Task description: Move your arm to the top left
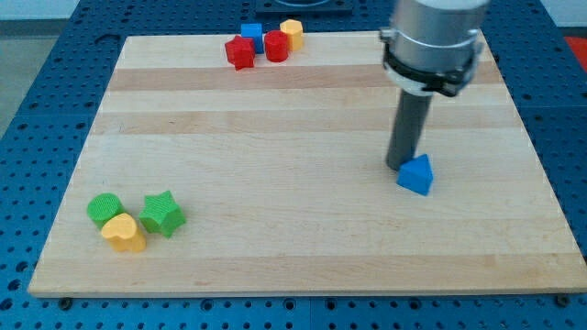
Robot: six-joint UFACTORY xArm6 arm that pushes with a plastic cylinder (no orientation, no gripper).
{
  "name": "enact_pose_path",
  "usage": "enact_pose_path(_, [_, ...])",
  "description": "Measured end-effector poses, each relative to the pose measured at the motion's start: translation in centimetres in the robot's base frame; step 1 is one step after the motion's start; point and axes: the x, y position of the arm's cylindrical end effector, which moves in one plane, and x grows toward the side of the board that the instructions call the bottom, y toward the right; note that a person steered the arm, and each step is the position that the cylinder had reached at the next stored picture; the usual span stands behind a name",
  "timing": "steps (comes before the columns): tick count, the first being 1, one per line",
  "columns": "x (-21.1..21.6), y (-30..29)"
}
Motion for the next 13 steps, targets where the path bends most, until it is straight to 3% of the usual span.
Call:
enact_pose_path(2, [6.6, 0.8])
enact_pose_path(3, [2.6, -0.6])
enact_pose_path(4, [0.5, -6.7])
enact_pose_path(7, [-0.7, -25.6])
enact_pose_path(10, [-16.4, -36.2])
enact_pose_path(12, [-26.2, -37.4])
enact_pose_path(13, [-28.1, -37.4])
